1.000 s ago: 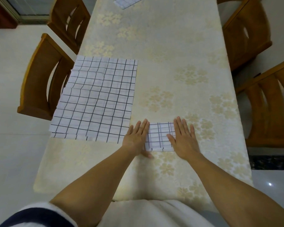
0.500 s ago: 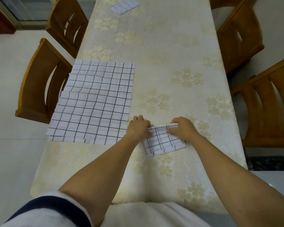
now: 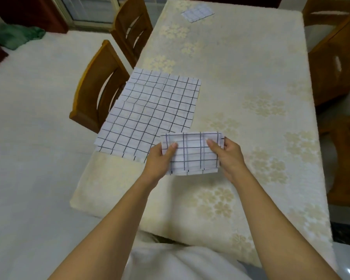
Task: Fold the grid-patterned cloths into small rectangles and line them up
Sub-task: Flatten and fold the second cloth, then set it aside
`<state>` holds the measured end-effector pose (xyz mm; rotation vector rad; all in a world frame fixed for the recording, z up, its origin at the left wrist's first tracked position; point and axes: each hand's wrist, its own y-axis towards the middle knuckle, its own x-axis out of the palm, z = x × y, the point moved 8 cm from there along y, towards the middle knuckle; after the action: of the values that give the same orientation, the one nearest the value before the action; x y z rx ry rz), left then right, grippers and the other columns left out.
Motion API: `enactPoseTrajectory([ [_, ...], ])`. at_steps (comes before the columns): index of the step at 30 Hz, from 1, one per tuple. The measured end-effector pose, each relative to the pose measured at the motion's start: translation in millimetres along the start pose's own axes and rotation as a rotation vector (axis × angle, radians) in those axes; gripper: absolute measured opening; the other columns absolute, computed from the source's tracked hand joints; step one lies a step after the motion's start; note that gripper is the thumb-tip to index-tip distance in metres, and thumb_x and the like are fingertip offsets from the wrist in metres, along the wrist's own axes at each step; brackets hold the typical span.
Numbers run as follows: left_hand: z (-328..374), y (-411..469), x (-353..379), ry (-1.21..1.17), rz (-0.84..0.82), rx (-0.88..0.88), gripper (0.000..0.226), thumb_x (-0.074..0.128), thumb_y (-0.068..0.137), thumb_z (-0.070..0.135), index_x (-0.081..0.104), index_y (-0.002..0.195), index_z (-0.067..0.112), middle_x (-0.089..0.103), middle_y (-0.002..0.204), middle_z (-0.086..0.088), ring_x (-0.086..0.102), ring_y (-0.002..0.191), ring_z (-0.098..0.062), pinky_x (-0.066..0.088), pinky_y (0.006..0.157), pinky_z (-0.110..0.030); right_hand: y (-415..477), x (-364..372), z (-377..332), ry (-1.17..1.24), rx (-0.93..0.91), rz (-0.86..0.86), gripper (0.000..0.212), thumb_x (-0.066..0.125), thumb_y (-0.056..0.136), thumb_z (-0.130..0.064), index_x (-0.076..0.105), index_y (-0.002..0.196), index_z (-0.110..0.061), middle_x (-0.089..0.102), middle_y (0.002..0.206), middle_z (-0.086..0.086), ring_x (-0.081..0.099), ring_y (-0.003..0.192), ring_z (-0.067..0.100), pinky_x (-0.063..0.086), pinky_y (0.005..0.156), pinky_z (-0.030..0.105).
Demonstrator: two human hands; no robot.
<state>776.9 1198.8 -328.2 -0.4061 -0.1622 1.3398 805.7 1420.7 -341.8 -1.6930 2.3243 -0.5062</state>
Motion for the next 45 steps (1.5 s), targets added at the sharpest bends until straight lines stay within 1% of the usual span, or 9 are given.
enactPoseTrajectory([
  [4,2.8,-23.9,-60.8,-0.057,0.178,0.013,0.027,0.056,0.101,0.040,0.070,0.112,0.020,0.077,0.102,0.002,0.073,0.096,-0.016,0.062,0.078,-0.043,-8.1,59.1,-6.8,-0.219,-0.024,-0.112,0.021,0.076,0.085,-0.039,0.075,0.097,-0.020,0.077,0.094,0.001,0.073,0.092,0.021,0.058,0.089,0.049],
  [11,-7.4,-81.8,-209.6,-0.061,0.375,0.036,0.032,0.048,0.104,0.041,0.068,0.117,0.020,0.074,0.108,0.004,0.071,0.099,-0.013,0.057,0.087,-0.031,-43.3,220.0,-42.2,-0.359,-0.170,-0.279,0.014,0.069,0.093,-0.030,0.073,0.104,-0.023,0.077,0.094,-0.005,0.073,0.088,0.010,0.059,0.086,0.036],
  [15,-23.4,-124.6,-312.1,-0.049,0.518,0.047,0.030,0.050,0.105,0.034,0.072,0.096,0.016,0.075,0.089,0.005,0.071,0.079,-0.005,0.056,0.071,-0.021,-82.0,321.7,-39.8,-0.355,-0.209,-0.374,0.021,0.068,0.093,-0.027,0.072,0.112,-0.020,0.076,0.097,-0.004,0.073,0.089,0.010,0.060,0.083,0.035],
  [19,-35.4,-161.1,-413.7,-0.024,0.647,0.096,0.039,0.054,0.103,0.031,0.062,0.072,0.009,0.059,0.066,0.003,0.052,0.058,-0.001,0.042,0.057,-0.022,-120.5,414.4,-30.1,-0.394,-0.223,-0.428,0.019,0.068,0.092,-0.032,0.071,0.109,-0.023,0.075,0.099,-0.005,0.071,0.090,0.009,0.059,0.085,0.035],
  [23,-44.5,-183.6,-482.5,-0.049,0.617,0.113,0.038,0.056,0.103,0.034,0.067,0.084,0.003,0.069,0.077,-0.005,0.063,0.070,-0.009,0.049,0.064,-0.025,-146.7,488.0,-26.1,-0.348,-0.231,-0.441,0.008,0.067,0.094,-0.029,0.069,0.102,-0.028,0.075,0.095,-0.005,0.072,0.086,0.008,0.060,0.081,0.033],
  [26,-54.0,-198.2,-518.3,-0.071,0.609,0.088,0.031,0.054,0.103,0.032,0.071,0.086,0.012,0.074,0.081,0.003,0.071,0.072,-0.007,0.054,0.062,-0.021,-169.1,531.5,-24.1,-0.341,-0.247,-0.483,0.004,0.065,0.095,-0.027,0.069,0.097,-0.028,0.076,0.092,-0.004,0.072,0.085,0.008,0.060,0.079,0.030],
  [31,-48.4,-189.2,-561.3,-0.184,0.643,0.067,0.033,0.053,0.104,0.030,0.070,0.093,0.003,0.073,0.078,-0.011,0.073,0.063,-0.020,0.057,0.048,-0.032,-172.1,579.8,-28.2,-0.383,-0.250,-0.556,0.015,0.062,0.097,-0.031,0.070,0.103,-0.020,0.075,0.095,-0.001,0.072,0.085,0.009,0.057,0.072,0.023],
  [36,-30.1,-150.2,-592.3,-0.133,0.551,0.073,0.028,0.054,0.103,0.031,0.070,0.098,0.009,0.075,0.081,-0.006,0.074,0.069,-0.016,0.058,0.052,-0.030,-134.5,619.2,-39.2,-0.342,-0.279,-0.487,0.015,0.060,0.098,-0.030,0.068,0.091,-0.020,0.066,0.067,-0.010,0.060,0.060,-0.004,0.046,0.058,0.012],
  [45,6.1,-48.1,-700.5,-0.027,0.534,0.036,0.024,0.052,0.104,0.031,0.070,0.112,0.016,0.076,0.096,-0.004,0.074,0.081,-0.018,0.059,0.057,-0.031,-41.7,739.4,-71.5,-0.216,-0.274,-0.474,0.023,0.059,0.099,-0.032,0.072,0.109,-0.017,0.076,0.099,-0.003,0.072,0.094,0.009,0.057,0.086,0.032],
])
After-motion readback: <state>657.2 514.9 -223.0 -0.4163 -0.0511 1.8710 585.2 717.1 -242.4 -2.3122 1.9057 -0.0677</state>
